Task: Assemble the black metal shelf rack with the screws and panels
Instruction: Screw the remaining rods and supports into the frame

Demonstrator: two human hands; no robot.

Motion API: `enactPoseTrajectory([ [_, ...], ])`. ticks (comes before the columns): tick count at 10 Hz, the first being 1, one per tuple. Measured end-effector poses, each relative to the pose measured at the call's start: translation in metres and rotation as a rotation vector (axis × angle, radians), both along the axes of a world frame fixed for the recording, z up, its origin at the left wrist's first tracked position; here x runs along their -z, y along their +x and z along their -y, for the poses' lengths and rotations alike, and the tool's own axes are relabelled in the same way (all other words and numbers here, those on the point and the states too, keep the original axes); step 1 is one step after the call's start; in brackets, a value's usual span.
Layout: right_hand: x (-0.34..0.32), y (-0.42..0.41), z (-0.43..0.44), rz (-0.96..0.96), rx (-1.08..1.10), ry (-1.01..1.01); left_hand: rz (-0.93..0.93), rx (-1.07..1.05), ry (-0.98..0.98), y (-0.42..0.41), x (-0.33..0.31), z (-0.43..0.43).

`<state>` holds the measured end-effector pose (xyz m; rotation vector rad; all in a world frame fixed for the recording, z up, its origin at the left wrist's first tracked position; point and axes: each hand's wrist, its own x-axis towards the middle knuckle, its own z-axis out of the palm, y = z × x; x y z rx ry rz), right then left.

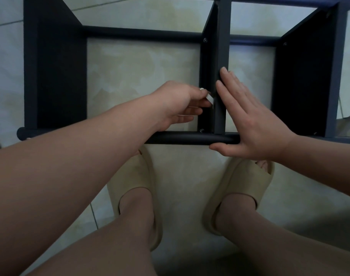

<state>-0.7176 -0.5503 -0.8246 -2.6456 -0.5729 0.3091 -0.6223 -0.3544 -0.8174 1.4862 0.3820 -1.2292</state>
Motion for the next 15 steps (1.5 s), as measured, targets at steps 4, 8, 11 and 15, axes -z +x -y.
enactPoseTrajectory([
  [4, 0.002, 0.0, 0.001, 0.011, -0.005, 0.003, 0.1, 0.182, 0.038, -0.002, -0.001, -0.001],
  [8, 0.001, 0.001, 0.0, 0.019, -0.008, 0.005, 0.029, 0.157, 0.045, -0.002, -0.005, 0.004],
  [11, 0.002, 0.001, 0.0, 0.02, -0.013, 0.001, 0.006, 0.184, 0.023, -0.001, -0.004, 0.005],
  [15, 0.002, 0.001, 0.0, 0.016, -0.012, -0.004, 0.135, 0.319, 0.031, 0.002, -0.005, -0.006],
])
